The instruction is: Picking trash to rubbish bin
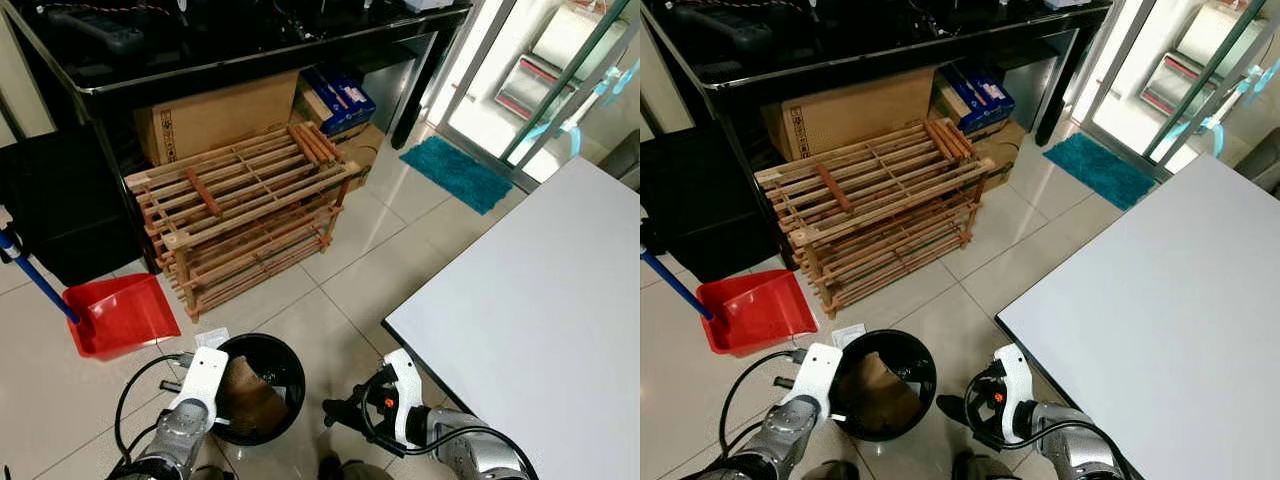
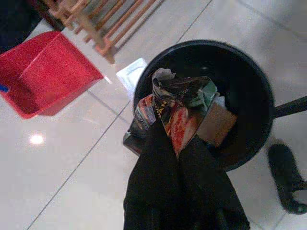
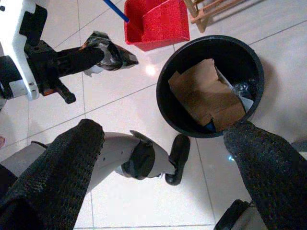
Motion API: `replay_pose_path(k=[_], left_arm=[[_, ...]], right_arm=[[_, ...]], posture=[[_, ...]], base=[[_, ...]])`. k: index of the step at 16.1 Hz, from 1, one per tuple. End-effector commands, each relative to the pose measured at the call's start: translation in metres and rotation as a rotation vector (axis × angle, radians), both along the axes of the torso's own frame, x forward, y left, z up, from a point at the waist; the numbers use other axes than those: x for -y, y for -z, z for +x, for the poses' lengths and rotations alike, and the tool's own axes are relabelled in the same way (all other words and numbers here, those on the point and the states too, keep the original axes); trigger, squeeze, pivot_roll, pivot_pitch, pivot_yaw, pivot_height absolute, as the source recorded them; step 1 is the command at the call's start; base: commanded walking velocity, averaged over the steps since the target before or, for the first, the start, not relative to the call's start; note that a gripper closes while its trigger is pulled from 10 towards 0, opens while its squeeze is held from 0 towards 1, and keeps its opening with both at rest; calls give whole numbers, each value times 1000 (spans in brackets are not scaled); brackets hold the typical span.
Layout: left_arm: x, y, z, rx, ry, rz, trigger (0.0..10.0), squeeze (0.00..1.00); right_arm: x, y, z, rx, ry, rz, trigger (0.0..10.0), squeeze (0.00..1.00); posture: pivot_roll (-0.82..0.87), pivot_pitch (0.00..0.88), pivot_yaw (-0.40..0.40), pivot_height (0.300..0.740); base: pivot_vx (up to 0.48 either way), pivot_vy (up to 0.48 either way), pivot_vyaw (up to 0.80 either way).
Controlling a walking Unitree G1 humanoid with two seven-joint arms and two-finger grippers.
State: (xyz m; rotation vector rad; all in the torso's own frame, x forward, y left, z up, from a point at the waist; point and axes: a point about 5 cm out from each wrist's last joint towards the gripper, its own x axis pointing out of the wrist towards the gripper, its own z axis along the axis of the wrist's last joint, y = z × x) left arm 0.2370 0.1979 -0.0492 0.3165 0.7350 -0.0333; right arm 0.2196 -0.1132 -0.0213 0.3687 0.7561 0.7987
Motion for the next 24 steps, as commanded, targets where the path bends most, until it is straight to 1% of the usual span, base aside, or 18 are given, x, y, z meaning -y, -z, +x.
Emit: replay_pose_path(k=[1, 2, 5, 8, 10, 11, 12, 15, 17, 19, 20, 21, 22, 24], left_arm=[[9, 0, 2, 3, 17, -45, 10000, 1000], [12, 0, 2, 5, 27, -67, 10000, 1000], [18, 1, 2, 4, 40, -101, 10000, 1000], [20, 1, 1, 7, 54, -122, 10000, 1000], [20, 2, 0, 4, 58, -117, 10000, 1000], [19, 2, 0, 2, 67, -97, 10000, 1000], [16, 3, -2, -4, 66, -62, 10000, 0], [13, 5, -6, -9, 50, -62, 10000, 0], [10, 8, -12, -9, 25, -66, 10000, 0], [7, 12, -19, -20, 5, -54, 10000, 0], [4, 16, -27, -34, -21, -52, 10000, 0], [3, 17, -30, -39, -30, -52, 10000, 0], [0, 22, -39, -57, -54, -49, 10000, 0], [-2, 27, -50, -85, -73, -42, 10000, 0]], right_arm=[[14, -4, 3, 18, 46, -22, 10000, 0], [15, -4, 2, 17, 47, -25, 10000, 0], [15, -4, 1, 16, 49, -26, 10000, 0], [16, -5, 1, 17, 50, -28, 10000, 0], [15, -5, 1, 17, 52, -28, 10000, 0], [15, -5, 1, 17, 52, -28, 10000, 0], [15, -5, 1, 17, 52, -28, 10000, 0], [15, -3, 0, 18, 62, -37, 10000, 0], [19, 6, 0, 9, 81, -114, 10000, 0], [24, 16, -5, -21, 101, -179, 10000, 0], [32, 26, -11, -60, 135, -244, 10000, 0], [35, 29, -14, -77, 146, -269, 10000, 0], [42, 38, -24, -121, 161, -300, 10000, 0], [50, 48, -36, -158, 162, -363, 10000, 0]], posture=[[-128, 139, -178, 740], [-129, 137, -178, 740], [-136, 144, -179, 740], [-135, 146, -178, 740], [-134, 146, -177, 740], [-134, 147, -176, 740], [-133, 146, -175, 740], [-126, 141, -173, 740], [-116, 135, -168, 740], [-103, 127, -163, 740], [-93, 122, -158, 740], [-93, 122, -158, 740], [-87, 113, -150, 740], [-86, 109, -147, 740]], base=[[0, 0, 0], [0, 0, 0], [0, 0, 0], [0, 0, 0], [0, 0, 0], [0, 0, 0], [0, 0, 0], [0, 0, 0], [0, 0, 0], [0, 0, 0], [0, 0, 0], [0, 0, 0], [0, 0, 0], [0, 0, 0]])
